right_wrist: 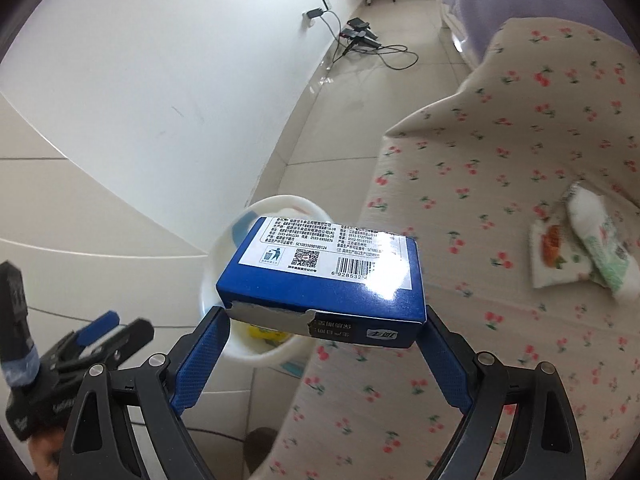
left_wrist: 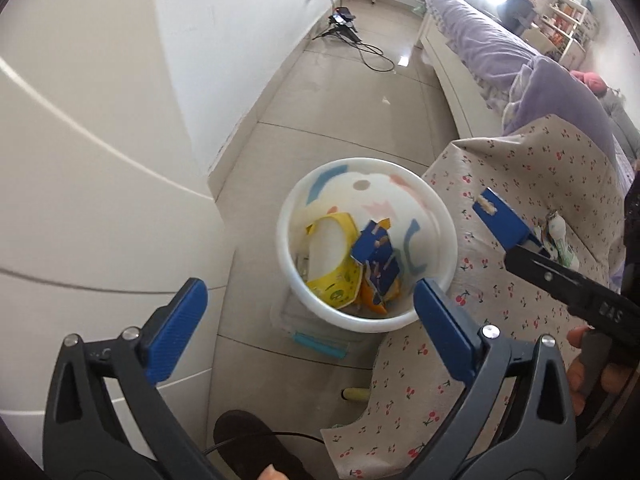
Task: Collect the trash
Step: 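Carry both boxes over the white bin and open both grippers, then move the right gripper to the white AD bottle on the bench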
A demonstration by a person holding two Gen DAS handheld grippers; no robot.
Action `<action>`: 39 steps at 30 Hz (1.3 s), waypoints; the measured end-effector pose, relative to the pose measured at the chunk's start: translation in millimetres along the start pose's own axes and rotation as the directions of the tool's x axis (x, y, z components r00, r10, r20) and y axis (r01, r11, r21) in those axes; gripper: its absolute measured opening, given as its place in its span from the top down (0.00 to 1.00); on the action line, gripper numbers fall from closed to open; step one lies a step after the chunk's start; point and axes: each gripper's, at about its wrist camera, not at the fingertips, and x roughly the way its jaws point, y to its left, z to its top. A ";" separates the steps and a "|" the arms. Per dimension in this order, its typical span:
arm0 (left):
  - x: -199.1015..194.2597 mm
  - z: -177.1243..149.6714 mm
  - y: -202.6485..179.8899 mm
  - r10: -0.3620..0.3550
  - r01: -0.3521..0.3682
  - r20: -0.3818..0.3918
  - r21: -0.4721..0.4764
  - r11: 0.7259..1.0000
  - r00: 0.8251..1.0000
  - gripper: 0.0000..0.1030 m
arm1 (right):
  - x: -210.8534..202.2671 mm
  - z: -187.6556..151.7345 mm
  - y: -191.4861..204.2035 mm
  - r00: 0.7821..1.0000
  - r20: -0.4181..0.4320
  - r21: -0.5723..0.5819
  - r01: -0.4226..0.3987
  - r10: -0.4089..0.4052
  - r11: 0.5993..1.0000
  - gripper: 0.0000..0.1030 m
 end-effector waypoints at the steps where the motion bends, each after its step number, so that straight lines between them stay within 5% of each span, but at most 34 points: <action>1: -0.7 -0.7 3.6 0.007 -0.007 0.001 -0.006 1.000 1.000 0.01 | 3.7 0.6 2.0 1.000 -0.003 0.001 -0.003 0.003 1.000 0.09; 14: -5.5 -1.9 22.8 0.040 -0.040 0.001 -0.050 0.998 0.999 0.01 | 27.5 9.3 20.1 0.997 0.019 -0.037 -0.073 0.074 0.997 0.08; 16: -7.0 -2.2 24.4 0.039 -0.038 0.007 -0.054 0.998 0.999 0.01 | 23.2 10.6 16.4 0.997 0.017 -0.029 -0.068 0.069 0.997 0.00; 19: -9.2 -2.7 24.5 0.036 -0.035 0.017 -0.053 0.998 0.999 0.01 | 18.1 10.3 13.3 0.993 0.034 -0.018 -0.116 0.117 0.993 0.00; 28: -9.2 -3.5 15.7 0.024 -0.024 0.018 -0.035 0.999 1.000 0.01 | -3.7 3.2 18.0 0.995 0.095 -0.124 0.055 -0.043 0.991 0.00; 39: -10.0 -3.4 -5.9 -0.002 0.002 0.019 0.009 1.000 1.000 0.01 | -35.8 -5.2 -5.6 0.990 0.091 -0.113 0.117 -0.107 0.987 0.00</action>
